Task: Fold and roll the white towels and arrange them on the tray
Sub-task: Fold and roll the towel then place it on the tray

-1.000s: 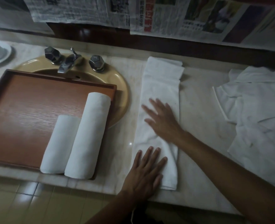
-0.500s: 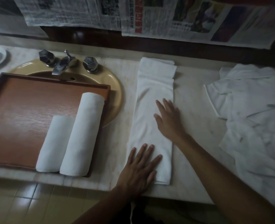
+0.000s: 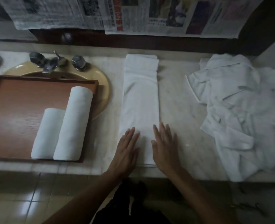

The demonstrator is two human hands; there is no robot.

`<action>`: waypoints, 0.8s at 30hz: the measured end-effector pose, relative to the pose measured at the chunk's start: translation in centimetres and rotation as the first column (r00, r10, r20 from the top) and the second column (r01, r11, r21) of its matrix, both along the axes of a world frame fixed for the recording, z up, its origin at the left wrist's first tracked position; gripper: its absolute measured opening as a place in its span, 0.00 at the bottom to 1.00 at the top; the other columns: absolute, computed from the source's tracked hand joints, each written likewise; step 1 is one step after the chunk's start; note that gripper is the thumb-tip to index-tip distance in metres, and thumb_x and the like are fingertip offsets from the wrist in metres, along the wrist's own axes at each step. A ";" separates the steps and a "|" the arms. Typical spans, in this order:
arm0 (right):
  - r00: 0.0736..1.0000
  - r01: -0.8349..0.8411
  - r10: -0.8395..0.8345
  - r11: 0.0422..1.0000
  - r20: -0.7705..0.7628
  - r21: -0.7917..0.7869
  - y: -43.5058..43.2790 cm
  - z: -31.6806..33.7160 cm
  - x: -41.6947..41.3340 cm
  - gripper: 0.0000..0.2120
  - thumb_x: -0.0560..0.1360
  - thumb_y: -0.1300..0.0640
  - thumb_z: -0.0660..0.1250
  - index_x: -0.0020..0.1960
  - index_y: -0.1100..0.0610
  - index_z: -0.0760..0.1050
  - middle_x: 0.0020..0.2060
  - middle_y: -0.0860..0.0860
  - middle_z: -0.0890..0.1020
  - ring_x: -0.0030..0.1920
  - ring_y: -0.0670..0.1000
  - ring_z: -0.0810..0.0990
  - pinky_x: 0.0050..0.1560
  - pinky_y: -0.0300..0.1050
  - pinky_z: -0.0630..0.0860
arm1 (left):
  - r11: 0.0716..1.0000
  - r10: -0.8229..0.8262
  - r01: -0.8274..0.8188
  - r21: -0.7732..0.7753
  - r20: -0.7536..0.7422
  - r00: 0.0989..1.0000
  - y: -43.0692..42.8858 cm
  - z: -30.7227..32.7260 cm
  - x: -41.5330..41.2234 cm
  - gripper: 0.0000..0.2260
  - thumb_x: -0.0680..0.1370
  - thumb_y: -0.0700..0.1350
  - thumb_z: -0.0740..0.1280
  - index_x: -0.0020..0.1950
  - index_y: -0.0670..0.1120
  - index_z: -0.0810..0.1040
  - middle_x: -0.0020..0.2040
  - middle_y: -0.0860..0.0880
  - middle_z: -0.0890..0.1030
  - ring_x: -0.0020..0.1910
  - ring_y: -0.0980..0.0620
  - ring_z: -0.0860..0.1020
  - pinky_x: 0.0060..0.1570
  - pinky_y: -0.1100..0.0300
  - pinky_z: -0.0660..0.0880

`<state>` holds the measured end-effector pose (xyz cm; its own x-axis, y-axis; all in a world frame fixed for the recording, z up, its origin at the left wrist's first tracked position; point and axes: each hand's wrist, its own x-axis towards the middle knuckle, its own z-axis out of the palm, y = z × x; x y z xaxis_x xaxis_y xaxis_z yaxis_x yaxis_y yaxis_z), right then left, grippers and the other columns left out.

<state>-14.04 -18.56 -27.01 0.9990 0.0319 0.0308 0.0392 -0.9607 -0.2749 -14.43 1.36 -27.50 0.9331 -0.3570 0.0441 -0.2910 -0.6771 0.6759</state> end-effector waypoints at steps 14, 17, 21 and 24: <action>0.899 -0.427 0.415 0.902 0.138 0.072 -1.5 -1.5 -9.1 0.22 0.82 0.50 0.65 0.73 0.58 0.75 0.76 0.55 0.71 0.78 0.58 0.66 0.75 0.58 0.66 | 0.941 -0.285 0.249 0.230 0.136 0.949 6.0 0.4 -6.9 0.15 0.83 0.44 0.63 0.70 0.47 0.77 0.69 0.48 0.75 0.70 0.49 0.72 0.67 0.53 0.72; 0.892 -0.438 0.420 0.894 0.170 0.093 -1.9 -2.0 -10.0 0.19 0.79 0.56 0.67 0.70 0.58 0.77 0.72 0.54 0.75 0.74 0.56 0.71 0.75 0.52 0.67 | 0.951 -0.257 0.223 0.216 0.145 0.955 6.2 0.9 -6.7 0.21 0.74 0.33 0.73 0.66 0.46 0.81 0.60 0.49 0.78 0.59 0.50 0.76 0.52 0.59 0.77; 0.910 -0.402 0.365 0.894 0.199 0.196 -2.0 -1.4 -9.5 0.11 0.76 0.61 0.70 0.57 0.56 0.81 0.60 0.53 0.81 0.63 0.55 0.77 0.65 0.52 0.75 | 0.938 -0.273 0.240 0.251 0.105 0.956 6.6 1.1 -6.0 0.22 0.70 0.30 0.74 0.61 0.46 0.83 0.54 0.51 0.79 0.53 0.51 0.76 0.43 0.57 0.78; 0.929 -0.368 0.344 0.898 0.138 0.240 -2.1 -0.4 -9.0 0.06 0.76 0.60 0.71 0.52 0.54 0.81 0.52 0.49 0.80 0.53 0.53 0.78 0.51 0.52 0.79 | 0.926 -0.299 0.257 0.278 0.124 0.946 6.5 1.8 -5.9 0.18 0.70 0.31 0.75 0.58 0.45 0.84 0.52 0.51 0.81 0.51 0.51 0.77 0.42 0.59 0.78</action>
<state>-23.07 -20.66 -27.37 0.9150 0.3635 0.1752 0.4013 -0.7743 -0.4894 -20.29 7.85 -25.68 0.7824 -0.6200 0.0584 -0.5827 -0.6958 0.4198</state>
